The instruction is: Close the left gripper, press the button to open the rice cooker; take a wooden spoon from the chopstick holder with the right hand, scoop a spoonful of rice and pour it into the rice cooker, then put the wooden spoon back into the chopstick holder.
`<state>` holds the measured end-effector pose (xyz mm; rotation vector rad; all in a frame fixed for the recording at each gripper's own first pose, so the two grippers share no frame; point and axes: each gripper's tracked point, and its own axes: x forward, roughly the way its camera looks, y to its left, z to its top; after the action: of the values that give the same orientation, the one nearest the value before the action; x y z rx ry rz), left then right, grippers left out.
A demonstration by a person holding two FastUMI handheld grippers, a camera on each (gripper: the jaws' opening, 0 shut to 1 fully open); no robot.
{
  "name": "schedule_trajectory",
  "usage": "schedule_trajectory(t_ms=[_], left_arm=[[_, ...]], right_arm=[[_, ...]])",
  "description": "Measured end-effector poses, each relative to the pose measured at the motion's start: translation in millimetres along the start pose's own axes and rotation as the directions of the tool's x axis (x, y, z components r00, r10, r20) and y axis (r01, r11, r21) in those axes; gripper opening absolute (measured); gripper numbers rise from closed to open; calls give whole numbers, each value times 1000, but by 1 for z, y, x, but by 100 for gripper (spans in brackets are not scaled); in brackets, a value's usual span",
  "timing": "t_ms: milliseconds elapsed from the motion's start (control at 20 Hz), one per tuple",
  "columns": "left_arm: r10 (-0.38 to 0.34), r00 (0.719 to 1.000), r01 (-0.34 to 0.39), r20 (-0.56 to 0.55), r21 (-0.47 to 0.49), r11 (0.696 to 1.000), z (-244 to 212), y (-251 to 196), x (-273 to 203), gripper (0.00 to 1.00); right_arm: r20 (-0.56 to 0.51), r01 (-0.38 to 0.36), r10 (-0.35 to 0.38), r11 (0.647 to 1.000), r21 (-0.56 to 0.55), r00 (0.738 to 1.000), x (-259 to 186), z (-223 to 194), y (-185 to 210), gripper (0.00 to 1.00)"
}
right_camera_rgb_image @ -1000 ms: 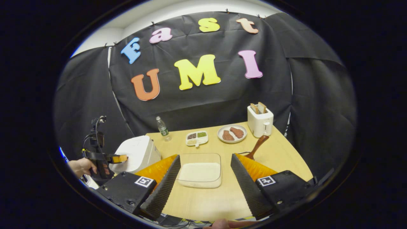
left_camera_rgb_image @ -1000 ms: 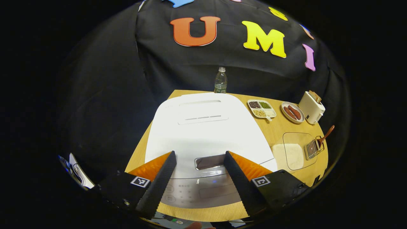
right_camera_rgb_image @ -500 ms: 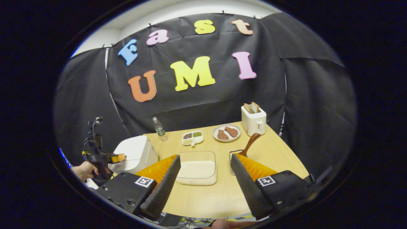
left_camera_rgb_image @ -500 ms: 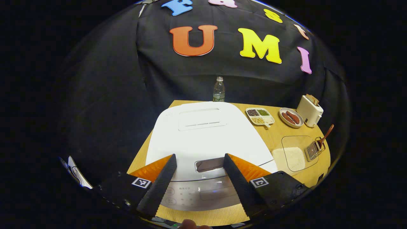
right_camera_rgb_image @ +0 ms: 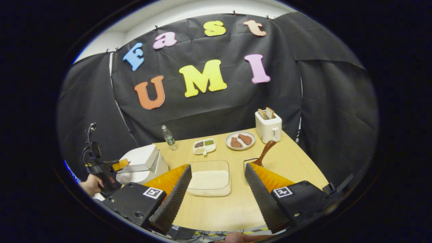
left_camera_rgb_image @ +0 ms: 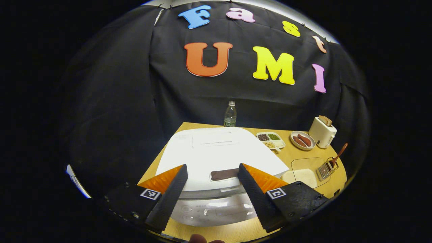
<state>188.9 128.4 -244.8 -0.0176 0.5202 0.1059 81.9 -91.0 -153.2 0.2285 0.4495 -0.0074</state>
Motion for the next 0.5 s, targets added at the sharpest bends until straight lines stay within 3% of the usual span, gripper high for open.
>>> schedule_trajectory(t_ms=[200, 500], left_arm=[[21, 995, -26, -93, -49, 998, -29, 19, -2, 98], [30, 986, -35, -166, -31, 999, -45, 23, 0, 97]], right_arm=[[-11, -19, 19, 1000, -6, 1000, 8, -2, 9, 100], [0, -61, 61, 997, -43, 998, 14, 5, 31, 100]])
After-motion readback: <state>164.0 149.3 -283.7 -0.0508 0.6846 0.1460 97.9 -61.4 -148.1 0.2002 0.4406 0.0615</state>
